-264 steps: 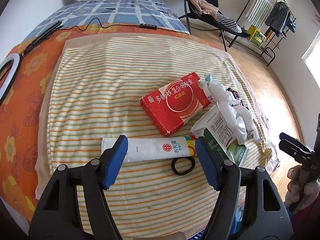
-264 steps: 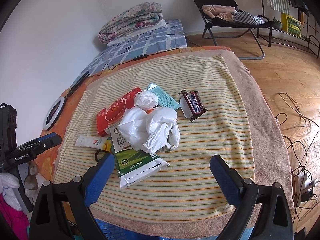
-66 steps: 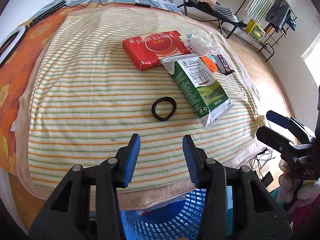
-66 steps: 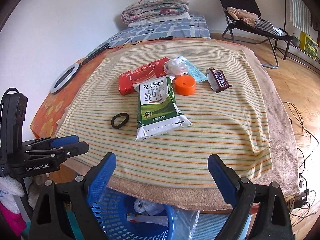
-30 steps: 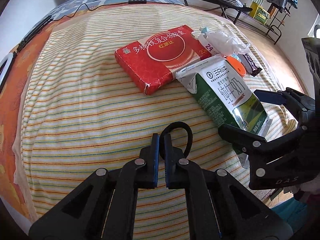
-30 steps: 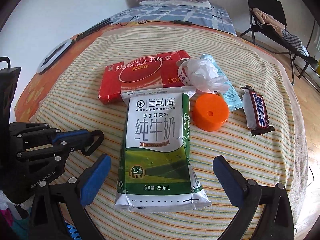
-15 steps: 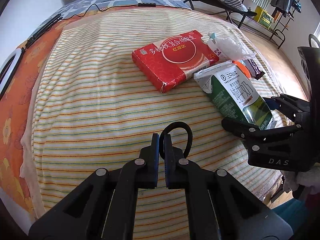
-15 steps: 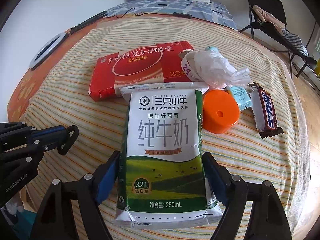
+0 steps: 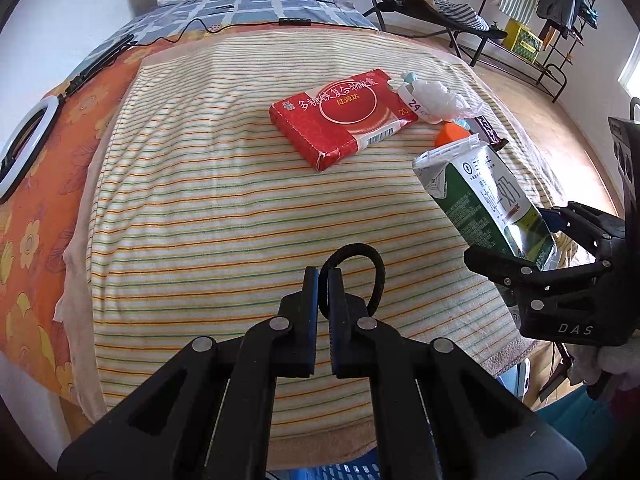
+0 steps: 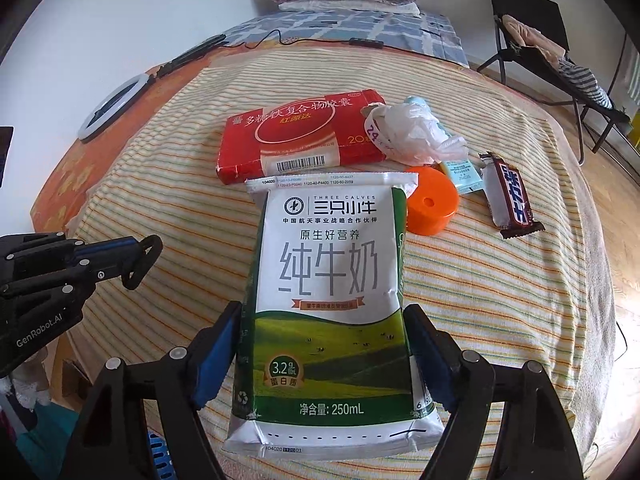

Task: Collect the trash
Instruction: 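Carry the hair tie in left tool and carton in right tool to the basket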

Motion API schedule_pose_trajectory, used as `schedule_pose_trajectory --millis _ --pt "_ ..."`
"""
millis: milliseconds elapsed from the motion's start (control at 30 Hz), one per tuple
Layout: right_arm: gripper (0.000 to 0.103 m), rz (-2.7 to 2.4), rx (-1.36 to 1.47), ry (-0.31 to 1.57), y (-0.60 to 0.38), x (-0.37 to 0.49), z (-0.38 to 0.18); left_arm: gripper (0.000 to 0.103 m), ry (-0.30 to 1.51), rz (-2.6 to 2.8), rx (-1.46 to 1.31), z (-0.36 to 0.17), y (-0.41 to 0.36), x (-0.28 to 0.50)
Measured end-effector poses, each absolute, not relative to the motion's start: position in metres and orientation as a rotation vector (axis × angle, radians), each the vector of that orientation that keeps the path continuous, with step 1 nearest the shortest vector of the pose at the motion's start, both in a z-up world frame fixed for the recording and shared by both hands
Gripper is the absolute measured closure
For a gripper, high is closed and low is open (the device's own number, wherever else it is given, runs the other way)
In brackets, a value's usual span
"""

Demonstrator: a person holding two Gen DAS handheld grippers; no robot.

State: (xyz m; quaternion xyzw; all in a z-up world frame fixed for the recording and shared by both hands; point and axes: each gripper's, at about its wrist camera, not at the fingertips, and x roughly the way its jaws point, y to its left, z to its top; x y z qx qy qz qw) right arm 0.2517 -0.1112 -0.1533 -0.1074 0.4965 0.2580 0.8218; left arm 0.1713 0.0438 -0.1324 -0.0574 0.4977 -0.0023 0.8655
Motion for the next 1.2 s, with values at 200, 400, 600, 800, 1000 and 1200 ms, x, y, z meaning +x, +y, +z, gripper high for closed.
schedule_pose_trajectory --millis 200,400,600,800,1000,1200 --pt "0.021 0.551 -0.199 1.049 -0.122 0.236 -0.144 0.101 1.022 -0.004 -0.122 -0.121 0.042 0.151" --pt "0.021 0.564 -0.187 1.026 -0.130 0.215 -0.132 0.101 0.990 -0.010 -0.120 -0.106 0.035 0.126" --pt "0.021 0.573 -0.178 0.991 -0.141 0.187 -0.116 0.101 0.961 -0.020 -0.123 -0.096 0.024 0.096" --pt "0.021 0.590 -0.158 0.967 -0.154 0.156 -0.105 0.101 0.961 -0.032 -0.129 -0.098 0.012 0.066" --pt "0.021 0.607 -0.169 0.957 -0.162 0.124 -0.102 0.101 0.981 -0.038 -0.143 -0.109 0.003 0.039" --pt "0.021 0.623 -0.178 0.970 -0.164 0.096 -0.107 0.101 1.006 -0.046 -0.154 -0.120 -0.005 0.018"
